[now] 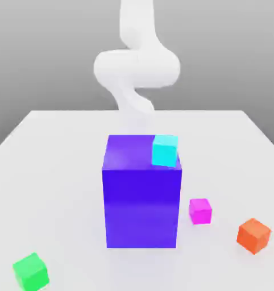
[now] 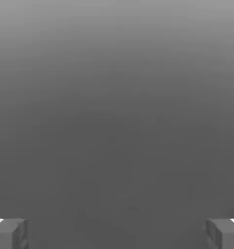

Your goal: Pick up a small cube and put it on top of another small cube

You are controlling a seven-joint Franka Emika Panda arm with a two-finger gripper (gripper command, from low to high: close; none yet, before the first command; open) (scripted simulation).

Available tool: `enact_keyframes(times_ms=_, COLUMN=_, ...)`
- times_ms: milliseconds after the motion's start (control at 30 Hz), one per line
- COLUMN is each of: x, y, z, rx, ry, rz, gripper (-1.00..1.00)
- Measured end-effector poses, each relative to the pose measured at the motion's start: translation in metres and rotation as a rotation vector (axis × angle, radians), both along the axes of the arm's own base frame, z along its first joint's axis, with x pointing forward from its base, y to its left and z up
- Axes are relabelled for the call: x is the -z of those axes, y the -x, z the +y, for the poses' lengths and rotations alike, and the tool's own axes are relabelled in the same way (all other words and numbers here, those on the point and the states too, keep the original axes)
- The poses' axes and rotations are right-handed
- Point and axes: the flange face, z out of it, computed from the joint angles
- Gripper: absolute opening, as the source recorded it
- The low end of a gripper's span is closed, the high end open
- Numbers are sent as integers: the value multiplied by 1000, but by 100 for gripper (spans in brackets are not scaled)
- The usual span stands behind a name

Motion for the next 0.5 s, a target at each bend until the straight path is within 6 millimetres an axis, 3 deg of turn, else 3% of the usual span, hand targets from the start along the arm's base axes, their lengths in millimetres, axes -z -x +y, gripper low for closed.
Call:
enact_keyframes(times_ms=133, x=61, y=-37, z=40, rx=74, ry=-87, rz=91, gripper=0)
enact_keyframes(times_ms=267, x=131, y=-61, z=76, rx=169, ry=-183, rz=189, gripper=0)
enact_keyframes(times_ms=500, x=257, y=-73, z=123, rx=377, ry=-353, rz=371, gripper=0)
